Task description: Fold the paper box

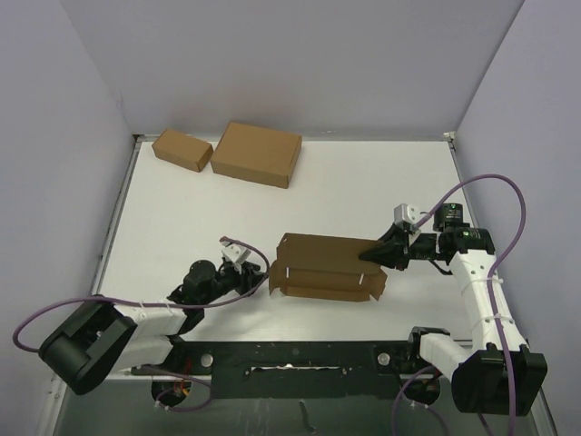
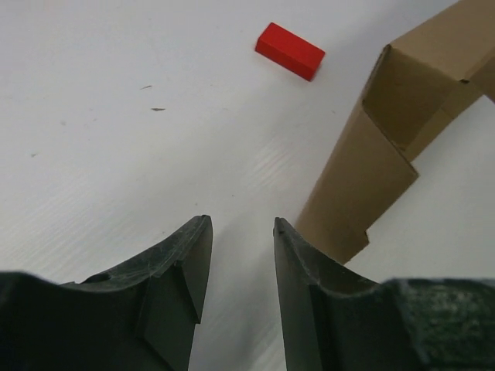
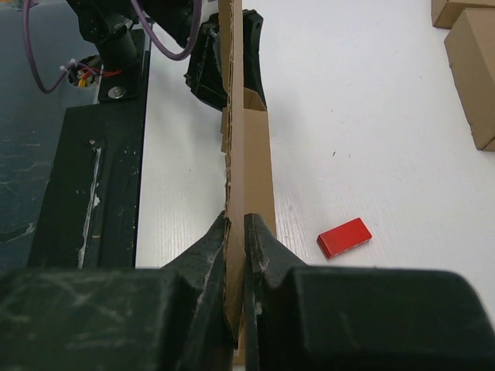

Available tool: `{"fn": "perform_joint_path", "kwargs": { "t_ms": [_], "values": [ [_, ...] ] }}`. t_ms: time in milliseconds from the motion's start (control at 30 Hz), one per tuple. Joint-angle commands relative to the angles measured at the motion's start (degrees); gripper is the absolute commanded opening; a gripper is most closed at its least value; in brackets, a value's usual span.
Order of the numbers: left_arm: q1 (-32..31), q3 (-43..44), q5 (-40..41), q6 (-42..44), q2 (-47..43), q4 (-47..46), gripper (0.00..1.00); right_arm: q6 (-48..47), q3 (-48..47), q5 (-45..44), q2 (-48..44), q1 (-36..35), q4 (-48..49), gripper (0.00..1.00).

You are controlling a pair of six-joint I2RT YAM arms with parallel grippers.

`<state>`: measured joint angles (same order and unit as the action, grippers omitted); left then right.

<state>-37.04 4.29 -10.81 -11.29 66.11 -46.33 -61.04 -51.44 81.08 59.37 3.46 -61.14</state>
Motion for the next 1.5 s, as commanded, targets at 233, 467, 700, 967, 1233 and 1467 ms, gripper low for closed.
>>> {"fn": "perform_joint_path", "kwargs": {
  "t_ms": [233,467,700,967,1233,1467],
  "values": [
    [0.3,1.4,-16.6,-0.1,8.4,-18.0,0.36,2.8,-0.7,1.6,-0.9,0.8,2.2,0.0],
    [0.3,1.4,-17.4,-0.1,7.5,-16.6,0.37,4.8,-0.3,0.8,-1.3,0.8,3.8,0.0],
    [0.1,2.6,-20.0,-0.5,9.9,-16.8,0.39,6.0,0.1,0.8,-1.4,0.9,4.9,0.0],
    [0.1,3.0,-20.9,-0.6,13.4,-20.0,0.43,6.7,0.7,0.4,-1.5,0.8,5.5,0.0],
    [-0.6,4.3,-20.2,0.3,17.3,-24.1,0.48,6.5,1.2,0.7,-1.7,0.8,5.4,0.0],
    [-1.8,5.2,-20.5,0.3,23.8,-32.0,0.5,6.7,1.3,0.7,-1.8,0.8,5.4,0.0]
  ]
}}
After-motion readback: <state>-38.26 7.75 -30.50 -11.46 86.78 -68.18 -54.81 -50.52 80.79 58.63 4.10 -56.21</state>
